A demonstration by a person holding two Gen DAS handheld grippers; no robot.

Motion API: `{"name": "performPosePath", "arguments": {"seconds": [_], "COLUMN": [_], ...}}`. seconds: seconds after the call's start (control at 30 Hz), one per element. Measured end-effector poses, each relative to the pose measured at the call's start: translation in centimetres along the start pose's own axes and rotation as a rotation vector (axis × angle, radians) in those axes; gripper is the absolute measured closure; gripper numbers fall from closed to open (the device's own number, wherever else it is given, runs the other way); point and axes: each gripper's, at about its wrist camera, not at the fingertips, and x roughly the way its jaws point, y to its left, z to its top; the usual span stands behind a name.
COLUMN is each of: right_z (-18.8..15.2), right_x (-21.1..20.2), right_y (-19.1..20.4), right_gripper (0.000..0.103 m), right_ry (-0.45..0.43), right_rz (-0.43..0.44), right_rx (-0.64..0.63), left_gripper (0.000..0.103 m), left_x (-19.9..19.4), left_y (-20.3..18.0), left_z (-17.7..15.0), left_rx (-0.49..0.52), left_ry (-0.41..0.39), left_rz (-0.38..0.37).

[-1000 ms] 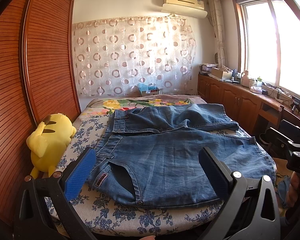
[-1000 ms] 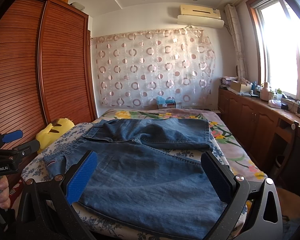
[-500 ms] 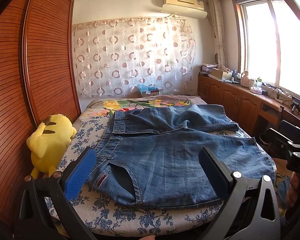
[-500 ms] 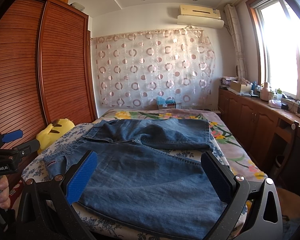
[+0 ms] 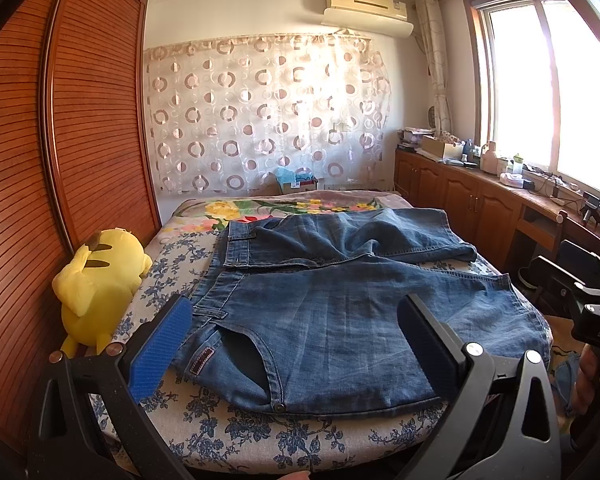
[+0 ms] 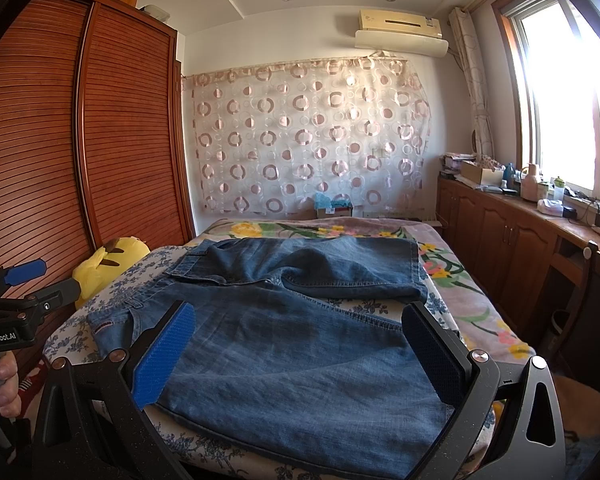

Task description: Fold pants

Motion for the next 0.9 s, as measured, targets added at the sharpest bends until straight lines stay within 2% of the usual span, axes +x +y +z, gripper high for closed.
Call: {"name": "performPosePath", "arguments": {"seconds": [0.37,0.57,0.9], "right_z": [-0.5,-0.8,-2.2], "right_x": [0.4,0.6,0.9], "right_y": [-0.3,-1.0,-3.9], "right_gripper": [0.0,0.0,0.0], "right_ry": [0.031,0.065,0.155], "right_rz": [0.007,-0.005,-0.071], "right_rx": [0.001,-0.007,-0.001], "left_gripper": [0.0,0.0,0.0], "left_x": [-0.4,1.2,3.4], "left_y": [-0.3,0.0,2.3], "left_z": [1.0,-0.6,-2.4], "left_rx": [0.005,0.031,0.004], "left_ry": [0.041,0.068,0.122], "left_rz": [-0.027,-0.01,-0.003]}}
